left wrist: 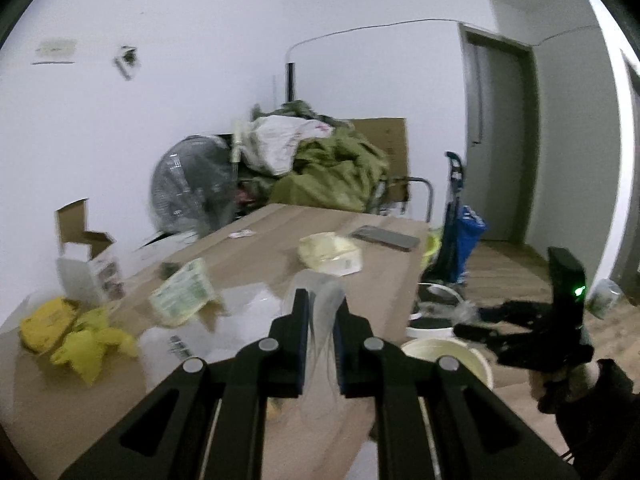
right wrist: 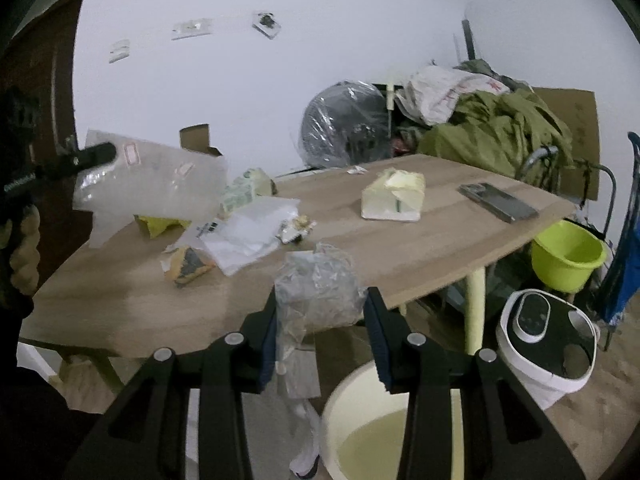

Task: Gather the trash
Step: 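Lift the clear plastic bag with the left tool and carry it over the bucket, then open the left tool to drop the plastic bag into the bucket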

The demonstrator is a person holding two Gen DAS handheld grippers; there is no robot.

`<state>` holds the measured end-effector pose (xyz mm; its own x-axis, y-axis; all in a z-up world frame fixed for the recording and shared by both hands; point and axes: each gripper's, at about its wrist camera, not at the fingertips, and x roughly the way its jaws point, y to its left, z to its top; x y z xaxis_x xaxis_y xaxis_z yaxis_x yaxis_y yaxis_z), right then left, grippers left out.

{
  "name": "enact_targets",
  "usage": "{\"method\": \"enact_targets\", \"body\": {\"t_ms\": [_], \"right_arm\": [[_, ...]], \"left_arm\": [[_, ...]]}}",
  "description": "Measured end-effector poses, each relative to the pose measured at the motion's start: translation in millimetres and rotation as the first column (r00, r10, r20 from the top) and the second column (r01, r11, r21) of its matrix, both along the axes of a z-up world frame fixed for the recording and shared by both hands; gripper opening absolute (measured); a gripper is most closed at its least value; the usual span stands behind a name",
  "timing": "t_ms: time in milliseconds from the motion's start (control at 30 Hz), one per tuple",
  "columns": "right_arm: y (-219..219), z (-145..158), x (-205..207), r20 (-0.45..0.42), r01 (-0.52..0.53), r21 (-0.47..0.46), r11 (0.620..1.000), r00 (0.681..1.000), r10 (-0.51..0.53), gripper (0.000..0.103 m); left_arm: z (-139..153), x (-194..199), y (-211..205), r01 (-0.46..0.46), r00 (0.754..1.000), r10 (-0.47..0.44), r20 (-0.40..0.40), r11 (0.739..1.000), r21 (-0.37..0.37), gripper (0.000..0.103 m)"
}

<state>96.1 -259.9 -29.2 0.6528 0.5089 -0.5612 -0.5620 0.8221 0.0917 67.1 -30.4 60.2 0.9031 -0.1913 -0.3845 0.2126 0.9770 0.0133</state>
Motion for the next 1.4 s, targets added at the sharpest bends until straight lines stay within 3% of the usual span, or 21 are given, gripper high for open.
{"method": "enact_targets", "body": {"t_ms": [333,433,567,767,967,1100,1200,1300,1400], "right_arm": [[-43,-27,7,-0.066,0.123,-0.053,0.991,0.99,-0.126,0.038],[-53,-39,10,-0.099,0.156,-0.072,0.985,0.982,-0.163,0.04],[-65,-53,16,-0.132,0.2,-0.089,0.976,0.969,-0.211,0.056],[-82,-62,21,-0.151,0.255,-0.099,0.962,0.952,-0.268,0.058],[-100,-60,22,-0.146,0.291,-0.148,0.945,0.939,-0.312,0.058],[-113,-59,26,-0.15,0.332,-0.135,0.934,0.924,-0.35,0.058],[-112,-59,28,-0.149,0.333,-0.134,0.934,0.925,-0.351,0.058],[-106,-60,27,-0.152,0.314,-0.137,0.939,0.931,-0.333,0.058],[-100,-62,30,-0.159,0.3,-0.146,0.943,0.933,-0.322,0.058]], "left_arm": [[-22,41,-61,0.215,0.974,-0.218,-0.055,0.975,-0.05,0.01],[-31,54,-79,0.281,0.955,-0.284,-0.08,0.959,-0.044,0.011],[-48,75,-102,0.348,0.927,-0.351,-0.13,0.936,-0.047,0.01],[-78,101,-127,0.412,0.877,-0.422,-0.23,0.906,-0.095,0.01],[-105,124,-149,0.441,0.828,-0.461,-0.321,0.887,-0.137,0.011],[-124,134,-166,0.457,0.791,-0.46,-0.403,0.882,-0.11,0.011],[-140,139,-176,0.449,0.781,-0.427,-0.456,0.891,-0.067,0.02],[-152,141,-177,0.463,0.748,-0.451,-0.487,0.88,-0.104,0.024],[-151,139,-174,0.464,0.751,-0.454,-0.479,0.879,-0.105,0.03]]}}
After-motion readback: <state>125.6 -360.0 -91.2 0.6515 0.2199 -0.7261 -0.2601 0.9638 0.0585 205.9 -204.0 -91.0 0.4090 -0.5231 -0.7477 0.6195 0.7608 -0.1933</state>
